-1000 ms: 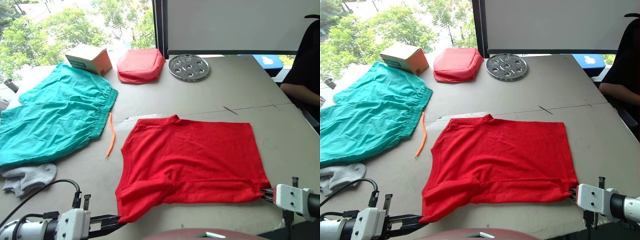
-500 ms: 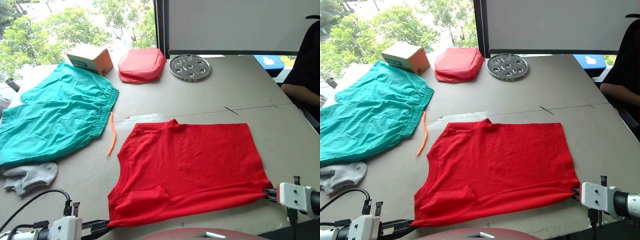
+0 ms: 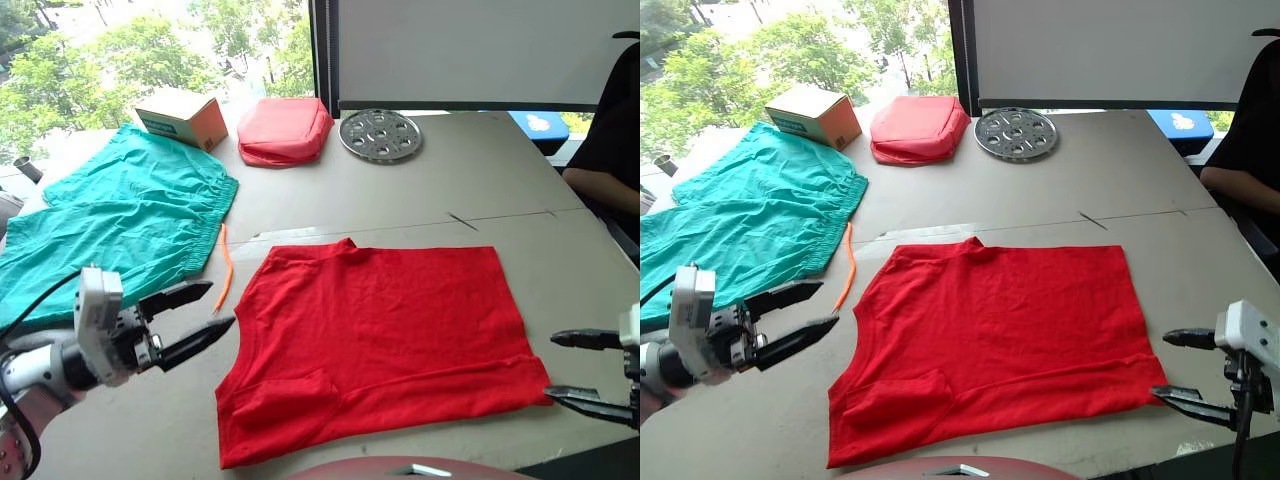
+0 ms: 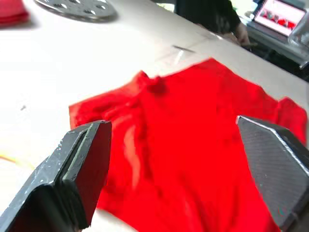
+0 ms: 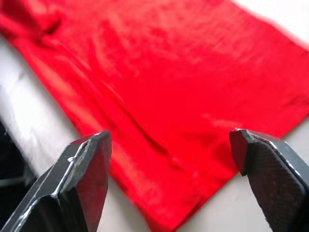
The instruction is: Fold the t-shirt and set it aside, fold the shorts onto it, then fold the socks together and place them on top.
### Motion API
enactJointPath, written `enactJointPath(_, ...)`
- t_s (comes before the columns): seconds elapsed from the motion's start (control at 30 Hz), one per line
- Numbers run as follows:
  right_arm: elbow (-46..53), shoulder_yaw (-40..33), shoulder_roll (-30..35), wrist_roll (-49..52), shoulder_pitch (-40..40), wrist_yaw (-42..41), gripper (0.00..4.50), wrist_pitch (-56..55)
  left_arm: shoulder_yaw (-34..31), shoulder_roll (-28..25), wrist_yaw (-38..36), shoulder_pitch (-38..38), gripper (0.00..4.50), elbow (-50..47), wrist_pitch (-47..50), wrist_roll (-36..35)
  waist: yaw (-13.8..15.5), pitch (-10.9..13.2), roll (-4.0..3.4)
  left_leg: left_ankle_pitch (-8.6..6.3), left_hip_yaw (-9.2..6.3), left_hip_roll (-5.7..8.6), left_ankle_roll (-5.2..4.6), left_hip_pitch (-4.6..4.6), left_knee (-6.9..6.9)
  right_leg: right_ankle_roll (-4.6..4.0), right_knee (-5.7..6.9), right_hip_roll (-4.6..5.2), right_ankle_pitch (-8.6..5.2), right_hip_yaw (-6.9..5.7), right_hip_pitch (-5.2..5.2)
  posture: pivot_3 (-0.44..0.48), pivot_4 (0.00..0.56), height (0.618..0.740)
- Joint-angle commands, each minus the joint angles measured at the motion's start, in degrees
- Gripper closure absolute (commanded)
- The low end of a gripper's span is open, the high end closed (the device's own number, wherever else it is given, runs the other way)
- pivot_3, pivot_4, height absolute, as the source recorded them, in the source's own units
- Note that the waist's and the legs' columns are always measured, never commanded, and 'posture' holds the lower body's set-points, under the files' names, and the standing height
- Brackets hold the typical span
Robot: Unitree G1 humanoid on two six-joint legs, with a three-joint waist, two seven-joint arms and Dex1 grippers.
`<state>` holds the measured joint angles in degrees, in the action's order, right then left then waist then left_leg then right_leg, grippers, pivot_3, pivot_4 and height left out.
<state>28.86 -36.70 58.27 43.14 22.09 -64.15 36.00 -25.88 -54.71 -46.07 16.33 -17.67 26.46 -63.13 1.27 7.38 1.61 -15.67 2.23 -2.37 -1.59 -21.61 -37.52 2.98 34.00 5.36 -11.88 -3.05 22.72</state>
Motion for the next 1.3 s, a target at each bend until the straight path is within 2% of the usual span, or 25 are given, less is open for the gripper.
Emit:
enactJointPath(0.03,-4.0,7.5,-1.6,2.2,-15.0,12.6,0.30,6.8,5.6,1.7,10.7,-12.3,0.02,3.6,10.0,-3.4,-0.1,0.0,0.01,-0.01,0.02,0.00,0.02,-0.05,-0.03,0.00,-0.01,0.00,0.00,0.01,0.05,0.000,0.150,0.740)
enactJointPath(0.1,-6.4,14.9,-4.1,-0.9,-24.7,18.4,0.30,10.0,8.8,4.1,16.8,-21.1,0.02,7.5,16.8,-5.2,-0.3,0.2,0.04,0.07,0.04,0.11,-0.09,0.05,-0.11,-0.01,0.01,-0.06,0.01,0.13,-0.06,0.000,0.150,0.740)
enactJointPath(0.17,-9.3,20.6,-6.9,-3.7,-32.1,23.2,0.30,12.6,11.2,5.3,18.6,-26.1,0.02,9.9,22.4,-5.4,-0.4,0.1,0.49,0.12,-0.21,0.23,-0.20,-0.28,-0.33,-0.26,0.02,-0.39,0.19,0.37,-0.02,0.000,0.150,0.740)
enactJointPath(0.27,-11.9,27.1,-9.3,-7.6,-38.4,25.7,0.30,13.3,13.3,7.1,22.1,-33.7,0.02,16.5,30.3,-5.4,-0.3,0.2,0.41,0.05,-0.16,0.52,-0.29,-0.21,-0.22,-0.34,0.32,-0.49,0.29,0.72,0.00,0.000,0.150,0.740)
enactJointPath(0.33,-10.6,29.2,-11.4,-7.3,-40.3,26.6,0.30,14.4,14.4,6.4,20.2,-36.5,0.02,20.3,33.8,-3.4,-0.3,0.1,0.43,0.17,-0.14,0.58,-0.10,-0.32,0.12,-0.18,0.36,-0.49,0.33,0.65,0.12,0.000,0.150,0.740)
enactJointPath(0.43,-7.4,30.5,-12.6,-4.8,-41.0,24.2,0.30,15.5,17.4,6.7,18.3,-41.3,0.02,26.0,37.4,1.0,-0.5,0.1,0.42,0.18,-0.19,0.58,-0.10,-0.34,0.24,-0.11,0.32,-0.52,0.29,0.59,0.12,0.000,0.150,0.740)
enactJointPath(0.6,-2.4,33.1,-12.0,-3.6,-38.6,19.6,0.30,14.4,25.3,4.6,7.3,-45.7,0.02,33.4,36.3,11.4,-0.4,0.1,0.48,0.04,-0.15,0.63,-0.33,-0.27,0.15,-0.21,-0.04,-0.46,0.21,0.62,-0.04,0.000,0.150,0.740)
enactJointPath(0.8,-1.0,31.9,-14.4,-3.9,-35.5,22.0,0.30,13.5,31.1,9.1,-1.0,-52.0,0.02,42.2,34.4,20.3,-0.1,0.0,0.37,0.12,-0.22,0.72,-0.23,-0.20,0.02,-0.29,0.14,-0.43,0.17,0.76,-0.08,0.000,0.150,0.740)
enactJointPath(0.9,0.7,30.1,-15.3,-2.9,-33.6,23.1,0.30,13.6,33.6,10.8,-4.9,-53.3,0.80,42.6,33.0,24.0,0.3,0.0,0.30,0.13,-0.33,0.83,-0.23,-0.21,0.00,-0.30,0.22,-0.39,0.16,0.78,-0.12,0.000,0.150,0.740)
enactJointPath(1.03,3.4,29.9,-16.7,-3.5,-31.0,26.0,0.30,13.8,36.7,11.1,-10.9,-54.0,2.73,39.5,30.9,27.9,0.6,0.0,0.31,0.12,-0.37,0.89,-0.25,-0.27,0.00,-0.31,0.24,-0.36,0.16,0.80,-0.09,0.000,0.150,0.740)
enactJointPath(1.17,5.3,29.7,-18.0,-2.4,-29.8,27.5,0.30,14.3,35.2,12.6,-11.8,-54.5,4.46,40.7,28.7,30.4,0.5,0.0,0.29,0.11,-0.37,0.89,-0.28,-0.33,0.00,-0.30,0.14,-0.37,0.16,0.81,-0.06,0.000,0.150,0.740)
enactJointPath(1.3,6.3,30.8,-18.5,-3.0,-29.2,28.6,0.30,14.1,29.3,14.4,-11.8,-55.0,4.46,40.5,23.9,30.0,0.8,0.1,0.37,0.10,-0.40,0.90,-0.29,-0.38,0.00,-0.29,0.10,-0.36,0.16,0.80,-0.06,0.000,0.150,0.740)
